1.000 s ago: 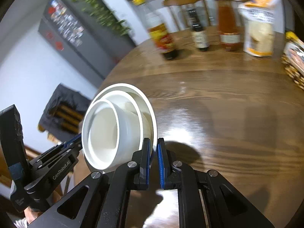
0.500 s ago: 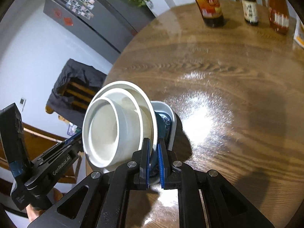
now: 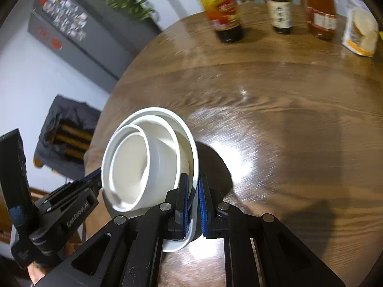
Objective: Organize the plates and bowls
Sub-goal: 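Lift the bowl stack and carry it over the teal plate stack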
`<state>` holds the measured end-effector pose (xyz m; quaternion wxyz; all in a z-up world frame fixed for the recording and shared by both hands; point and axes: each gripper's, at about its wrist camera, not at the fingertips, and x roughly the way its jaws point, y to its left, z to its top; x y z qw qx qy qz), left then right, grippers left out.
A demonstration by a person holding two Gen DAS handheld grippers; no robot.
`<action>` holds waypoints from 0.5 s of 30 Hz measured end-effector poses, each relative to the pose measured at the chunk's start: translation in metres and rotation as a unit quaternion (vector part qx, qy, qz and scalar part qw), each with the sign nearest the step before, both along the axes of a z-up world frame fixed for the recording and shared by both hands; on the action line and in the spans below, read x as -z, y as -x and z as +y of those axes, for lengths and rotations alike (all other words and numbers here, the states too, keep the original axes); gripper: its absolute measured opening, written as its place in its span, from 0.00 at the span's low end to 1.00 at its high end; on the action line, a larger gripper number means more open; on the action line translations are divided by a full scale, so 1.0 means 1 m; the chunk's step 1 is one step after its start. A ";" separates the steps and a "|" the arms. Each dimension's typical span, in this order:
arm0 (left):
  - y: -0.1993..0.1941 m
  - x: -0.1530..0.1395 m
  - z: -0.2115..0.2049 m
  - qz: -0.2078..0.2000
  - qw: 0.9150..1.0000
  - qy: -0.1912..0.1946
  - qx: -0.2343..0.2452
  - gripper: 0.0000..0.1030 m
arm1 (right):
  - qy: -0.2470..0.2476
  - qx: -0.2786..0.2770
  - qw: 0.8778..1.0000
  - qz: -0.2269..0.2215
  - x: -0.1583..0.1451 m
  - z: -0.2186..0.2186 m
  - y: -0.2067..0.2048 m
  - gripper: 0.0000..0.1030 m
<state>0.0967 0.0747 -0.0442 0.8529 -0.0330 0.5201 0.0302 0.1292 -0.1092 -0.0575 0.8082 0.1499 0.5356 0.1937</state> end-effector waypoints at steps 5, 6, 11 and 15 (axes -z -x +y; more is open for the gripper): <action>-0.013 0.000 -0.020 -0.004 0.999 0.004 0.033 0.05 | 0.015 0.032 0.999 -0.005 -0.003 -0.022 -0.007 0.12; -0.013 0.000 -0.022 -0.005 0.999 0.004 0.037 0.05 | 0.017 0.037 0.999 -0.006 -0.003 -0.025 -0.006 0.12; -0.013 0.001 -0.034 -0.011 0.998 -0.006 0.060 0.05 | 0.021 0.053 0.998 -0.010 -0.003 -0.034 -0.002 0.13; -0.010 0.001 -0.036 -0.017 0.998 -0.018 0.066 0.09 | 0.027 0.064 0.998 -0.014 -0.004 -0.036 0.003 0.13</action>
